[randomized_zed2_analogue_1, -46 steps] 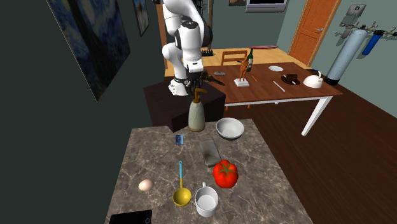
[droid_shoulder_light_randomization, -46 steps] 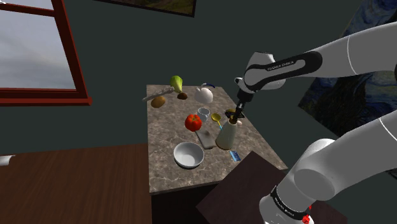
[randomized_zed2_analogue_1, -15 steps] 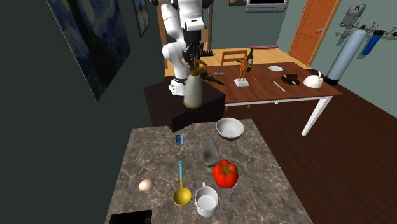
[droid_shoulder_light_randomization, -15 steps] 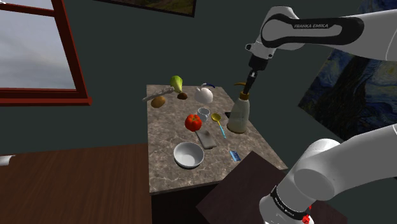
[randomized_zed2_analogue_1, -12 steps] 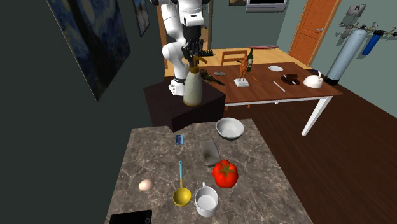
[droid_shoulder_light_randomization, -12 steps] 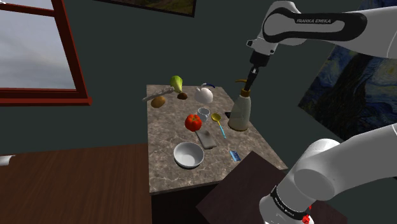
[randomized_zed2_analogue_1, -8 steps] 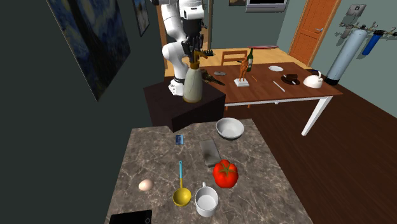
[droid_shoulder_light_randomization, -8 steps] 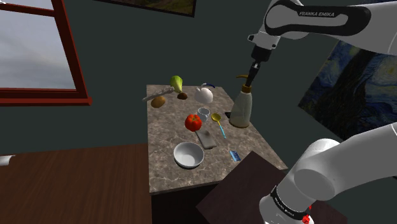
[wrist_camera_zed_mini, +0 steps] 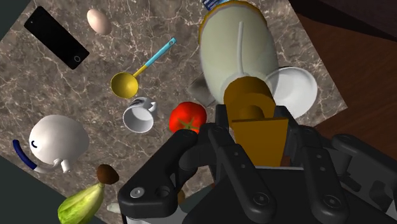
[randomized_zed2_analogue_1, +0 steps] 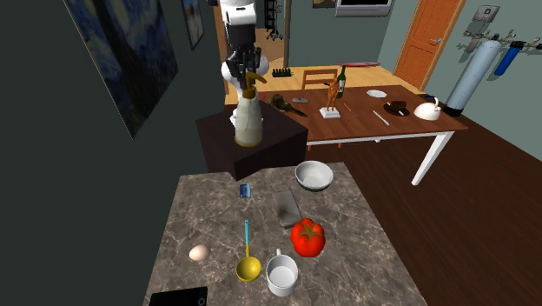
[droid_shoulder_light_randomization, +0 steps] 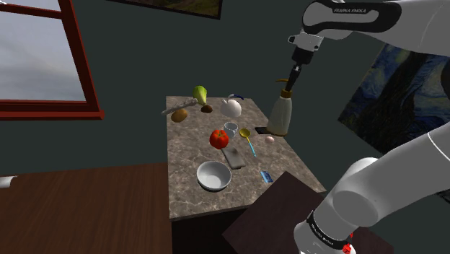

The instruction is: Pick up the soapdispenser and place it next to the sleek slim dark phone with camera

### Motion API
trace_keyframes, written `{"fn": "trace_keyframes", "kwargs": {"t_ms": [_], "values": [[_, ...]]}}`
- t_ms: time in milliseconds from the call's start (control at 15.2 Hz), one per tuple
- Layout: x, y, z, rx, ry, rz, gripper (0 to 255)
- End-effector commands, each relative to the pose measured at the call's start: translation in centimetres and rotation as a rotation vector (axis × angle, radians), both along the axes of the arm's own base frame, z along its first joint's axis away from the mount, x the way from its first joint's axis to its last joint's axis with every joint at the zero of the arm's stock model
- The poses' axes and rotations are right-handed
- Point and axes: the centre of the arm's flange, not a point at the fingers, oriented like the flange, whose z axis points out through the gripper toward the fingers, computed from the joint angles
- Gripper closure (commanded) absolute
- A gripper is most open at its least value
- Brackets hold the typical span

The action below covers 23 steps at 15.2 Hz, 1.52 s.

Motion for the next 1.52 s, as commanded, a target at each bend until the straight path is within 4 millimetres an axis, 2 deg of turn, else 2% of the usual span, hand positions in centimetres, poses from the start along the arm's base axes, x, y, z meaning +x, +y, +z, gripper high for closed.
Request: {"fn": "trace_keyframes", "kwargs": {"t_ms": [0, 1188, 1254, 1452], "values": [[0.3, -2.5, 0.0, -0.001, -0.001, 0.001, 255], [4.2, -26.0, 0.1, -0.001, -0.001, 0.001, 255], [4.3, -26.8, 0.1, -0.001, -0.001, 0.001, 255], [4.3, -26.8, -1.4, -0.001, -0.001, 0.001, 255]]}}
